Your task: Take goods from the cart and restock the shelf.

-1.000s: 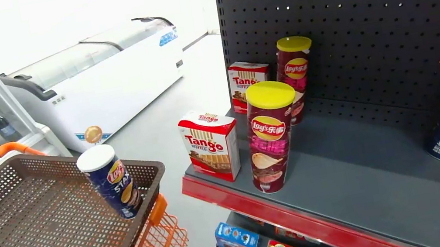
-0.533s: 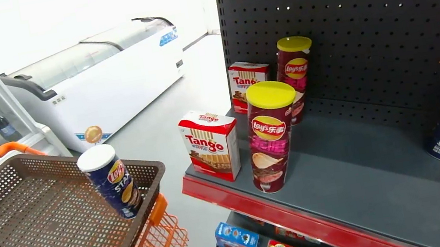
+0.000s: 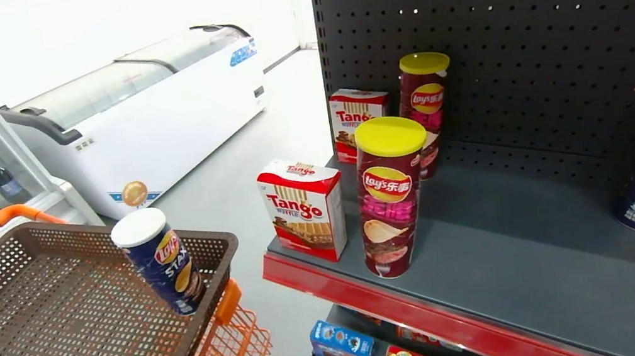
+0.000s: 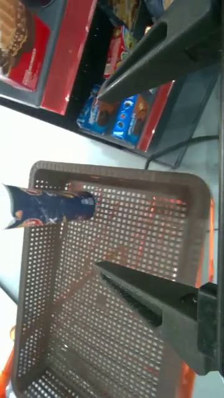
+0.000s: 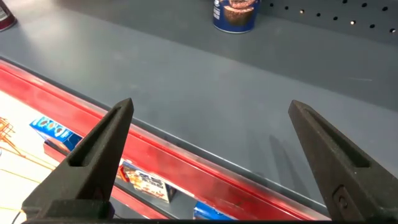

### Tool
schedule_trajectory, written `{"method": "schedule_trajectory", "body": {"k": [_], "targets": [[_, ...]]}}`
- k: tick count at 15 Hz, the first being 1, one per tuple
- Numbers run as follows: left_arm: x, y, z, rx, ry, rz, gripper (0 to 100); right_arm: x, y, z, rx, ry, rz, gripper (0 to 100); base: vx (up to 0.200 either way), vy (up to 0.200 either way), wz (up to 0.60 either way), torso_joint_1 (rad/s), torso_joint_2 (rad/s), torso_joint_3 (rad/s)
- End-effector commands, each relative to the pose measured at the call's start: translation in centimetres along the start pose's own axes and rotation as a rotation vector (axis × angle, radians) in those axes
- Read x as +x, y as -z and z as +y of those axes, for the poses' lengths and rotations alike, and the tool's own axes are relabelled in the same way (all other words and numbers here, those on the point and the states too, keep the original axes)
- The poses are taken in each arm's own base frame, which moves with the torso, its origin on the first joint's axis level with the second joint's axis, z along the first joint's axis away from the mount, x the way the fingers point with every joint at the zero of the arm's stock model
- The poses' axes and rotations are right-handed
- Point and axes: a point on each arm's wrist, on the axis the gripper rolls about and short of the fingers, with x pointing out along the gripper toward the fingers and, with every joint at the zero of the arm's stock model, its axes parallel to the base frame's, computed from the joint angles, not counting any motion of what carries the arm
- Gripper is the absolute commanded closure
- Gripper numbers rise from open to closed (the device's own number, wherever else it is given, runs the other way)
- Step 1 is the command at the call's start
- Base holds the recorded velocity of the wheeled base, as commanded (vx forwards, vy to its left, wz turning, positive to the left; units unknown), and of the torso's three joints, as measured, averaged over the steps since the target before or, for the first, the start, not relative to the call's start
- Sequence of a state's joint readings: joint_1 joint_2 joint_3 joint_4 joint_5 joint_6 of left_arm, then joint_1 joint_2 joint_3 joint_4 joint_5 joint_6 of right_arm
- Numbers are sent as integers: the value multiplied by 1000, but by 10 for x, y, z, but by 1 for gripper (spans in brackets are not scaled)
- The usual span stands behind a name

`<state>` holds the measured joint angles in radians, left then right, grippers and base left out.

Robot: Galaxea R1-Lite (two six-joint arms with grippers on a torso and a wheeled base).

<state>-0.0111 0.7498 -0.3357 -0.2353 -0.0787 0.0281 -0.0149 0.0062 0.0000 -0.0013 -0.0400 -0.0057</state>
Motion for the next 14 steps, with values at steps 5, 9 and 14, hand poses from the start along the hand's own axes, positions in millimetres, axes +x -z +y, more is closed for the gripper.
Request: {"method": "schedule_trajectory", "body": {"k": [5,9,14], "targets": [[122,21,16,-6,-56,103,0,0,0,0,0,2,1,0,0,0,0,0,0,0],[169,42,17,1,-17,96,0,0,0,0,0,0,1,0,0,0,0,0,0,0],[207,67,18,20,6,110,0,0,0,0,0,0,1,0,0,0,0,0,0,0]]}}
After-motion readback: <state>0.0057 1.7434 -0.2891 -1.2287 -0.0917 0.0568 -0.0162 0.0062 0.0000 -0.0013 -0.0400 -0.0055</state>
